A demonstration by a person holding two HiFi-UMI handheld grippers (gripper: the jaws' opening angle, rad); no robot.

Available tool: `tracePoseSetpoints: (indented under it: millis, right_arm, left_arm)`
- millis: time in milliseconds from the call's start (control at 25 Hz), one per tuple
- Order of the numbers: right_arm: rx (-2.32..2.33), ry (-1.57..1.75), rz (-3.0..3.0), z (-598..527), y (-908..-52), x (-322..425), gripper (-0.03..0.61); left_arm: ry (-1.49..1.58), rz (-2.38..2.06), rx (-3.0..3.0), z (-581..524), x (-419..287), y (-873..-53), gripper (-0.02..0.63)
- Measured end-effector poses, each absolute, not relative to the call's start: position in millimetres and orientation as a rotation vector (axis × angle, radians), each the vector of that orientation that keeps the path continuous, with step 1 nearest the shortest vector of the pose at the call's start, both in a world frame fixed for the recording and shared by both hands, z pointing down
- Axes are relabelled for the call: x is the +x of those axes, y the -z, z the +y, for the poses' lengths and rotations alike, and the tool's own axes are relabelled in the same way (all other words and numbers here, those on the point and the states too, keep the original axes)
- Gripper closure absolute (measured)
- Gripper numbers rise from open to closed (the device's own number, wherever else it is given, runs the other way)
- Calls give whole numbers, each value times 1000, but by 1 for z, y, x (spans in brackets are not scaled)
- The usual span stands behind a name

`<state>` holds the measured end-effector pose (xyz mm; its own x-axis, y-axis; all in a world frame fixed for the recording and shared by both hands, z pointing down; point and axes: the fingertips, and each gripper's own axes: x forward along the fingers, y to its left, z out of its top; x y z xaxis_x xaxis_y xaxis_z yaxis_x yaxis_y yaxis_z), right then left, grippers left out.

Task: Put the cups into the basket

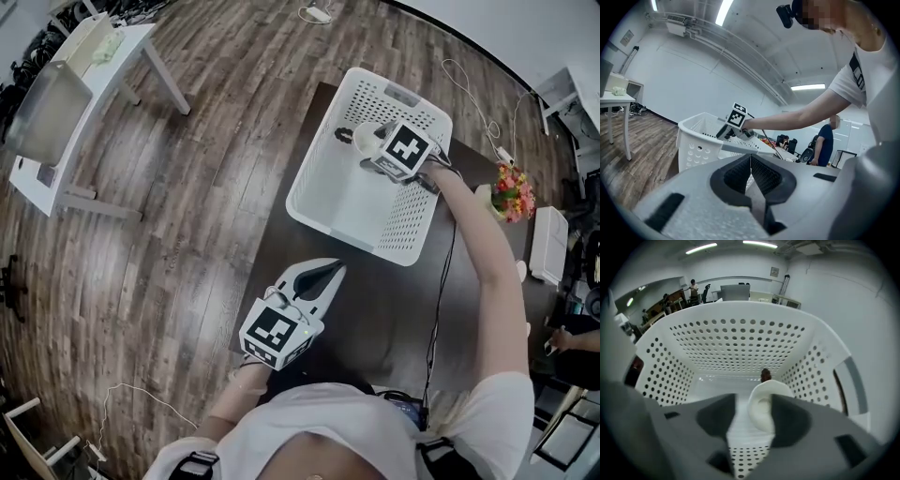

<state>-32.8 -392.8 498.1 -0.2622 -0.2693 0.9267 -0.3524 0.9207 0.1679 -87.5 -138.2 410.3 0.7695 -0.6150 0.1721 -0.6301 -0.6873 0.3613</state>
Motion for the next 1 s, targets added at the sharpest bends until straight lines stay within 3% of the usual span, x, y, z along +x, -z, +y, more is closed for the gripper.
tracePoseSetpoints:
  millis: [40, 80, 480, 1000]
  right_arm:
    - [506, -24, -1872, -395, -492, -36, 533]
    - [540, 31, -1894, -396, -486, -41, 568]
    - [778, 45, -2170, -340, -410, -90, 568]
    - [1226, 21, -2441, -236, -306, -33, 568]
  left_arm:
    - [-56, -951, 2567, -137, -87, -409, 601]
    - [-59, -957, 2570, -136, -87, -409, 601]
    - [-64, -1037, 2575, -141, -100, -398, 601]
    - [-73, -1035, 2674, -134, -63, -366, 601]
